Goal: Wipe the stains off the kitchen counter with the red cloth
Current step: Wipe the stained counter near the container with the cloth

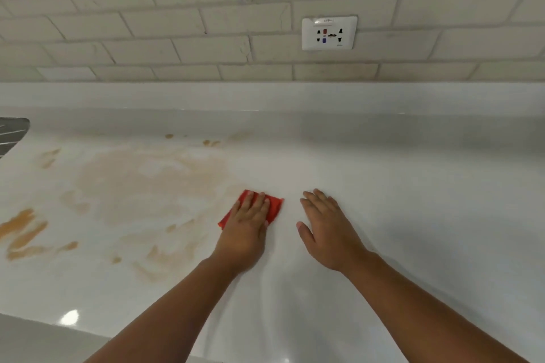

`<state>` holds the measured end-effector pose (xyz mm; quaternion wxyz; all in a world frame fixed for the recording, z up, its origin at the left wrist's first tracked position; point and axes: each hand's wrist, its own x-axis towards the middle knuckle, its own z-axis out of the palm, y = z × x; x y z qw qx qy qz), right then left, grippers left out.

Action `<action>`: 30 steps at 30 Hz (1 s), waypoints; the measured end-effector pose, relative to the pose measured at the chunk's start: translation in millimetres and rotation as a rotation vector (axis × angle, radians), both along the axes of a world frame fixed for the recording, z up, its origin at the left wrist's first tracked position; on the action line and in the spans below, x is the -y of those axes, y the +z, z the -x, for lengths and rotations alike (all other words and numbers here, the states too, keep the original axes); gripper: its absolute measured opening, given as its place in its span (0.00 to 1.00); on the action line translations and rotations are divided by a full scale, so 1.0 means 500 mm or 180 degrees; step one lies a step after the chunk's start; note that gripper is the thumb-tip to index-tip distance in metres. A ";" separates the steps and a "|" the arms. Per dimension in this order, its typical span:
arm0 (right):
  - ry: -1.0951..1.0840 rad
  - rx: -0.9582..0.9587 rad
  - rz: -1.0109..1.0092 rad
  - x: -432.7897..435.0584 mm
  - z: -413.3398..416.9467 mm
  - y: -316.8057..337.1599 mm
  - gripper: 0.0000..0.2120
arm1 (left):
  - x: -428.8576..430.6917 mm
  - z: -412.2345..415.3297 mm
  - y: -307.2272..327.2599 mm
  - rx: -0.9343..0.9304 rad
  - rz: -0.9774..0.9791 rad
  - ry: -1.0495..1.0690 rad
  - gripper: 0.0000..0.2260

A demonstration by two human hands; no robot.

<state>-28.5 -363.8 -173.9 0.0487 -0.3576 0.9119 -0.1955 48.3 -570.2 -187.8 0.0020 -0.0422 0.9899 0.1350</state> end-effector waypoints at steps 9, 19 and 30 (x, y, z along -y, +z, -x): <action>-0.0633 -0.0119 -0.0219 0.063 0.062 -0.010 0.32 | 0.095 0.202 -0.006 -0.0018 0.0017 -0.1407 0.23; -0.0964 -0.0340 -0.0126 0.162 0.221 -0.007 0.34 | 0.128 0.474 -0.010 -0.0254 -0.0191 -0.1093 0.21; -0.1071 -0.0245 -0.0201 0.203 0.338 -0.012 0.26 | 0.160 0.609 -0.021 -0.0216 0.0033 -0.1310 0.22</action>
